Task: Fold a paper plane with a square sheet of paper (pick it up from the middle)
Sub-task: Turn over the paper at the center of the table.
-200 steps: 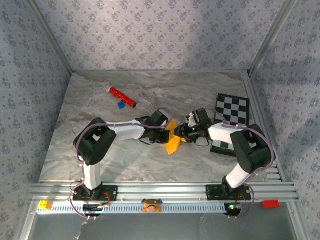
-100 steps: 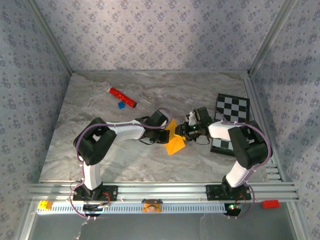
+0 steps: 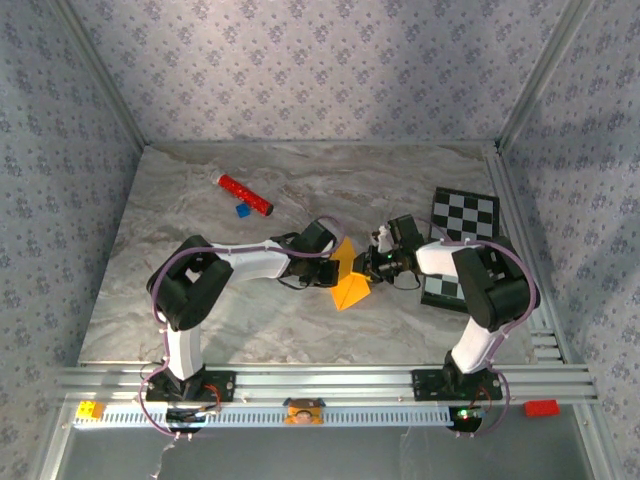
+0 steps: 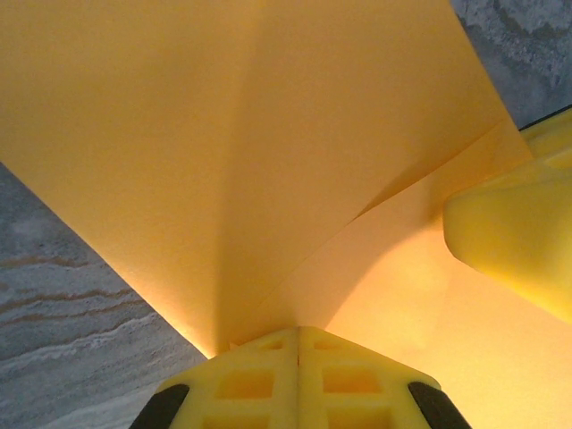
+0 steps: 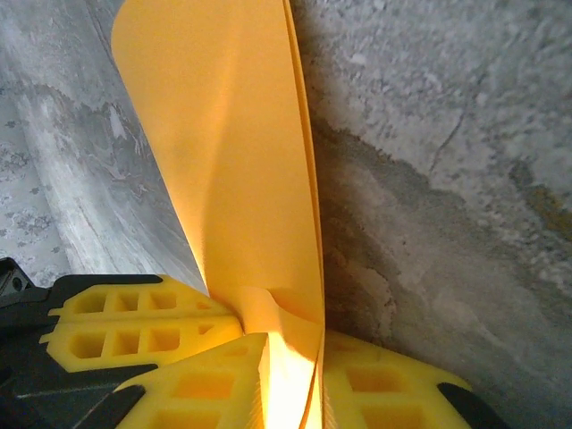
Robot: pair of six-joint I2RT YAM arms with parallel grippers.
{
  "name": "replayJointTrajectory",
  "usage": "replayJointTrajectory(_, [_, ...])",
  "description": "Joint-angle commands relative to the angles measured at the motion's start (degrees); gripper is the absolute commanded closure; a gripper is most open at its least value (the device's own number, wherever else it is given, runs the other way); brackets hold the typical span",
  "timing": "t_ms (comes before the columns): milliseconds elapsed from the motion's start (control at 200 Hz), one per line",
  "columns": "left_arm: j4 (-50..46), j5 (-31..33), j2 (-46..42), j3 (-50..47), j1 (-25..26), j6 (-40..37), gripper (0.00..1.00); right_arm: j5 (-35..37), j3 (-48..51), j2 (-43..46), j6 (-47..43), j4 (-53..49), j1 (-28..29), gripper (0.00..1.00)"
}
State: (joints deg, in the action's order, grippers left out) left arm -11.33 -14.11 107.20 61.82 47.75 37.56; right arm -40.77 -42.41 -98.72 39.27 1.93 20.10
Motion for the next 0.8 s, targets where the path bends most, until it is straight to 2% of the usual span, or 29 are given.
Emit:
replayJointTrajectory(0, [-2.24,0.36,0.08,-1.02,0.75,0.18,0.96,-1.59,-0.8,-0.89,-1.21,-0.36,-0.5,0.84])
replayJointTrajectory(110, [-2.92,0.55,-0.61,-0.83,0.74,0.41,0.94,-1.48,-0.61,-0.47,-1.56,-0.38,-0.99,0.9])
replayJointTrajectory(255, [-2.91,2.09,-4.84,-2.05,0.79,1.41,0.84,-0.74,-0.78,0.78,-2.25,-1.21,-1.03,0.98])
replayJointTrajectory(365, [-4.66,7.49,-9.4,-2.64,0.78,2.46,0.77,3.2,-0.36,3.44,-2.79,-1.85,-0.19,0.99])
replayJointTrajectory(420, [-5.97,11.9,-12.03,-3.53,0.64,4.02,0.76,7.51,-0.48,6.31,-2.84,-3.75,0.62,0.99])
replayJointTrajectory(525, [-5.4,17.33,-17.62,-7.16,0.09,6.53,0.71,17.96,-0.91,13.63,-8.51,-8.26,4.0,0.99])
replayJointTrajectory(640, [-4.28,20.46,-23.29,-11.65,-1.15,7.61,0.67,32.6,-3.51,19.96,-15.51,-15.15,9.83,0.99])
replayJointTrajectory(795, [-9.74,24.5,-28.94,-13.91,-4.74,5.63,0.64,51.28,-7.88,23.13,-19.33,-23.74,16.15,0.99])
